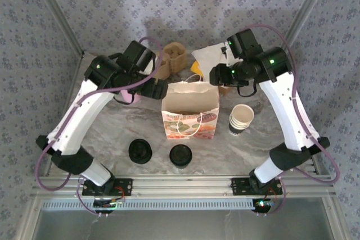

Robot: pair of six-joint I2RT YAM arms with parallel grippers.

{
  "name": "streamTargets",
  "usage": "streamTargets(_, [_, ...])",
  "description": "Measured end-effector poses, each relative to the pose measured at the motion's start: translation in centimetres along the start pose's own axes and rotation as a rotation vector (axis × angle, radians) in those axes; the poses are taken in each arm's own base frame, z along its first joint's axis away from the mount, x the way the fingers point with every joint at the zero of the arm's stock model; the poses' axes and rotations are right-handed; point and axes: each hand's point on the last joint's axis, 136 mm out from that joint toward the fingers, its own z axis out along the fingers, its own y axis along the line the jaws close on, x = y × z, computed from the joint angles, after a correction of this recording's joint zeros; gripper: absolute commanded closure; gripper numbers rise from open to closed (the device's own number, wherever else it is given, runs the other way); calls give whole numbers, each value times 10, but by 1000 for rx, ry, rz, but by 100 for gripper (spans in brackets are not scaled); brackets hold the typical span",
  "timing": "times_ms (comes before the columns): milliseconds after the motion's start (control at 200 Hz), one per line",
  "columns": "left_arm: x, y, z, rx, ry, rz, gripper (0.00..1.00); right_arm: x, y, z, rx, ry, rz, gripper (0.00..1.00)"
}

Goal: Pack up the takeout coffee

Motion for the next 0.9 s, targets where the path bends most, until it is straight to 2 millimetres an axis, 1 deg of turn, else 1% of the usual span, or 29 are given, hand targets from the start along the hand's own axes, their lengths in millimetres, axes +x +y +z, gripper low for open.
streamTargets(70, [15, -8, 10, 63, 35, -28, 9, 11, 3, 8, 35, 56, -32, 44])
streamTargets(155, [26, -17, 23, 114, 69, -53, 12, 27, 5, 20, 83, 129, -68, 43])
streamTargets(235, [26, -25, 33, 150, 80, -70, 16, 43, 3, 29, 125, 188, -88, 45])
streamTargets(295, [25, -29, 38, 169, 80, -73, 20, 55, -2, 35, 160, 230, -88, 48])
streamTargets(385, [23, -33, 45, 182, 77, -76, 28, 64, -11, 42, 206, 269, -66, 53])
streamTargets(445, [21, -35, 50, 186, 79, -76, 38, 65, -15, 45, 234, 272, -62, 53])
streamTargets(520, [18, -36, 56, 182, 81, -75, 46, 64, -19, 46, 254, 269, -59, 53])
streamTargets(565, [17, -35, 60, 174, 81, -79, 54, 63, -19, 46, 259, 262, -58, 51])
streamTargets(650, [18, -32, 66, 152, 85, -74, 60, 61, -17, 45, 257, 252, -56, 50])
streamTargets(760, [18, -28, 75, 118, 93, -76, 75, 49, -11, 37, 231, 203, -52, 49])
streamTargets(904, [17, -23, 93, 61, 118, -91, 93, 29, -7, 23, 192, 114, -33, 49])
